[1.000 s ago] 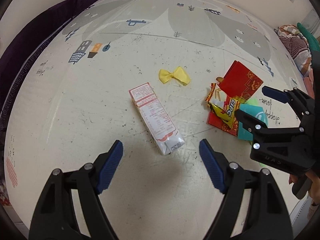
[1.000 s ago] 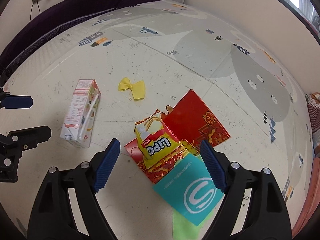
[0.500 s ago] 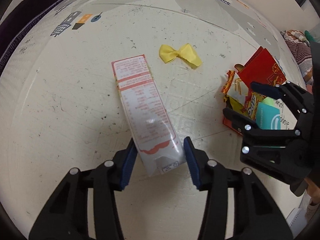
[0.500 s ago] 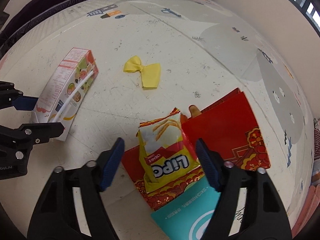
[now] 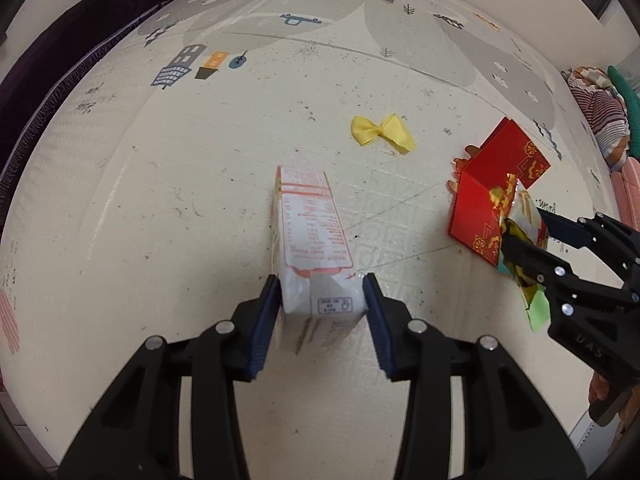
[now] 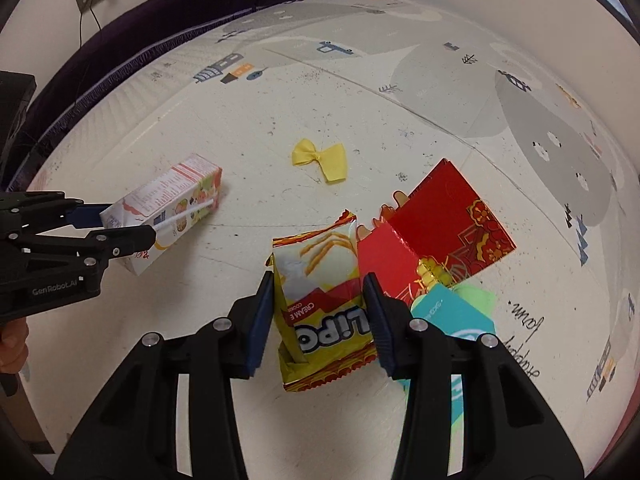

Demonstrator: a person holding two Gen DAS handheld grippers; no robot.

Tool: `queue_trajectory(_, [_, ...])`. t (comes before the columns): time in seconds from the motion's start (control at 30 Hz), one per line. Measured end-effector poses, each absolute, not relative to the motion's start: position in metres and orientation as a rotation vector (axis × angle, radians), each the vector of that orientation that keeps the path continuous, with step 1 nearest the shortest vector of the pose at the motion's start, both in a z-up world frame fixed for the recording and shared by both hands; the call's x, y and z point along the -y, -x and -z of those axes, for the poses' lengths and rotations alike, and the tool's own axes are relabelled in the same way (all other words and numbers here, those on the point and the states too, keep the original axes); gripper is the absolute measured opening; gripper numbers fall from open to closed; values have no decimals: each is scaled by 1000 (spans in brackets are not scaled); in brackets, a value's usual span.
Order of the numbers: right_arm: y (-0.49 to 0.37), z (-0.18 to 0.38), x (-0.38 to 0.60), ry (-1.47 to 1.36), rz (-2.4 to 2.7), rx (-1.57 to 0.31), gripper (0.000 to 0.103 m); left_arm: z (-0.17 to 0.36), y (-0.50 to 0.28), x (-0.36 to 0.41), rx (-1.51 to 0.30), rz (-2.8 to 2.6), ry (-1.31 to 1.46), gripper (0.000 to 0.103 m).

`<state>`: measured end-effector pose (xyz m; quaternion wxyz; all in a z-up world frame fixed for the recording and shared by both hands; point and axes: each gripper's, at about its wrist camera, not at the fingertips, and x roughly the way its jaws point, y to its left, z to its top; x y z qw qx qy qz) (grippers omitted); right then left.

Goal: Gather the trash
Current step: 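Grasp the yellow LIPO snack bag with the right tool while the left tool grasps the juice carton, then carry to the grey bin, right tool drops snack bag while left tool drops carton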

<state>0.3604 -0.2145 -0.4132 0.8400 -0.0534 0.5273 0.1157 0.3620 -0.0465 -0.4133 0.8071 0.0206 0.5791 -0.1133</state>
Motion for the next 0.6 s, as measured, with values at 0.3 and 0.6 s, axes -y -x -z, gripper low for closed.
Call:
queue_trajectory(0.3, [-289,327,213,-28,-173,-1093,42,337,-309,23,-1219,293,-30,41])
queue_trajectory(0.6, [-196,232,223,-110,-64,-1051,42,249,-238,26,-1168,419,-78,41])
